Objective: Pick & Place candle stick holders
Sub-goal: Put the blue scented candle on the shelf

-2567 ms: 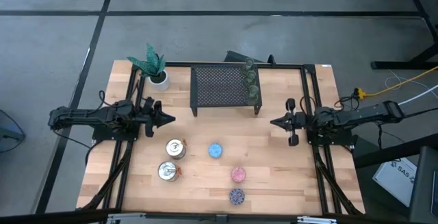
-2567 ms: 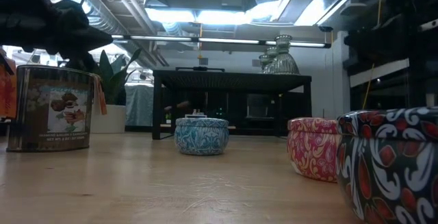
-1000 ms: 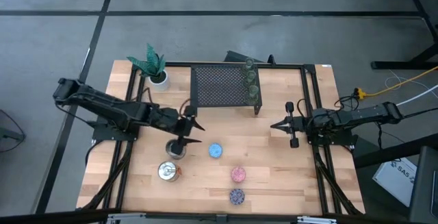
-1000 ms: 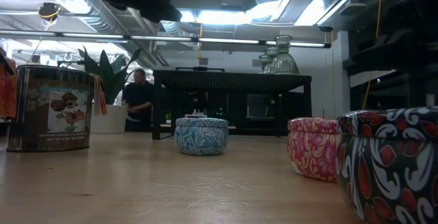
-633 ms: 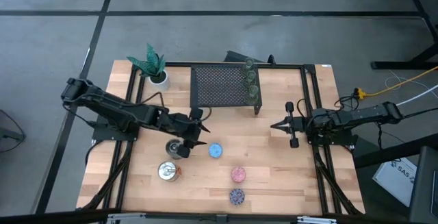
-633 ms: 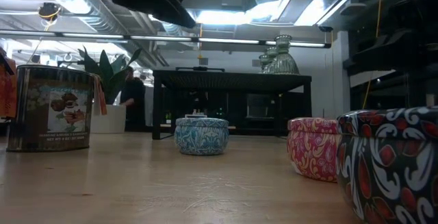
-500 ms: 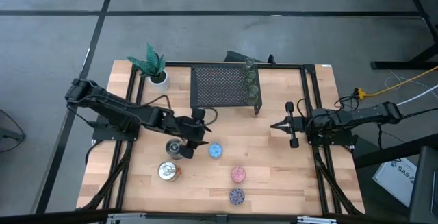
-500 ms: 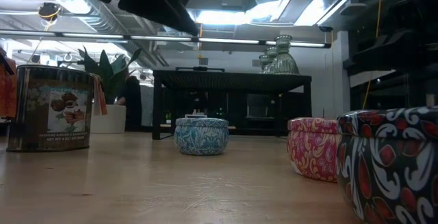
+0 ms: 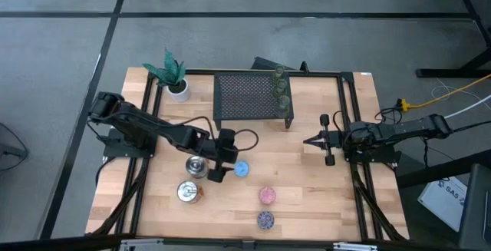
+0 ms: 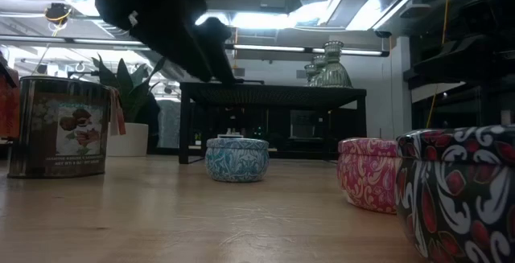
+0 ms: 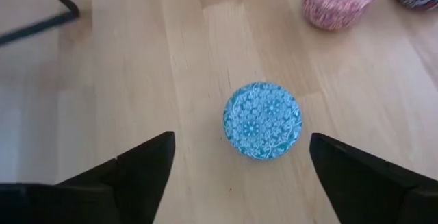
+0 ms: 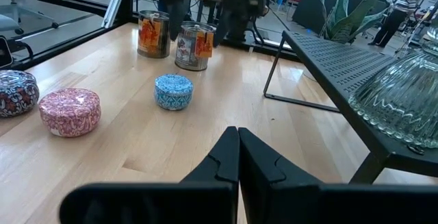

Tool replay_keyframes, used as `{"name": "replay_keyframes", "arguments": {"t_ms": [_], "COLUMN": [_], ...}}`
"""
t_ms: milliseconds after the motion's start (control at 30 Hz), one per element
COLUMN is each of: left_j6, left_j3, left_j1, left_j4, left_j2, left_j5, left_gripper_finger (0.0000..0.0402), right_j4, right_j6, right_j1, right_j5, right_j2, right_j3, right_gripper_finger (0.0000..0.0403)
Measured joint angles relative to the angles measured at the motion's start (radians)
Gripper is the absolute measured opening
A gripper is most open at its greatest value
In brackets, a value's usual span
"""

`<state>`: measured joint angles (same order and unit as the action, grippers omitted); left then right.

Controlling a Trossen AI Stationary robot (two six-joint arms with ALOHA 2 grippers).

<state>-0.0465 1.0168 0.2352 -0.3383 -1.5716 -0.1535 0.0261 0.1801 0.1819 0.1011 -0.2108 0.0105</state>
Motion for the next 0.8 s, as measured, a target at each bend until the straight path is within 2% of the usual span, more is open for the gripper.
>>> {"name": "replay_keyframes", "arguments": {"t_ms": [133, 233, 467, 633, 800], "left_j6": [0.049, 0.073, 0.086, 0.103, 0.107], "left_j3": [0.0, 0.0, 0.0, 0.0, 0.003], "left_j1": [0.0, -0.002, 0.002, 0.013, 0.035], "left_j4": [0.035, 0.057, 0.11, 0.132, 0.179], "left_j2": [-0.047, -0.079, -0.145, -0.184, -0.222], "left_j5": [0.007, 0.055, 0.124, 0.118, 0.06], "left_gripper_finger": [0.0361, 0.0374, 0.0388, 0.0388, 0.0389], "right_j4": [0.0, 0.0, 0.0, 0.0, 0.0], "right_j6": [0.0, 0.0, 0.0, 0.0, 0.0], "right_j1": [0.0, 0.0, 0.0, 0.0, 0.0], "right_j5": [0.0, 0.0, 0.0, 0.0, 0.0], "right_j2": [0.0, 0.0, 0.0, 0.0, 0.0], "right_j3": [0.0, 0.0, 0.0, 0.0, 0.0], "right_gripper_finger": [0.0003, 0.0003, 0.0003, 0.0003, 0.0003]}}
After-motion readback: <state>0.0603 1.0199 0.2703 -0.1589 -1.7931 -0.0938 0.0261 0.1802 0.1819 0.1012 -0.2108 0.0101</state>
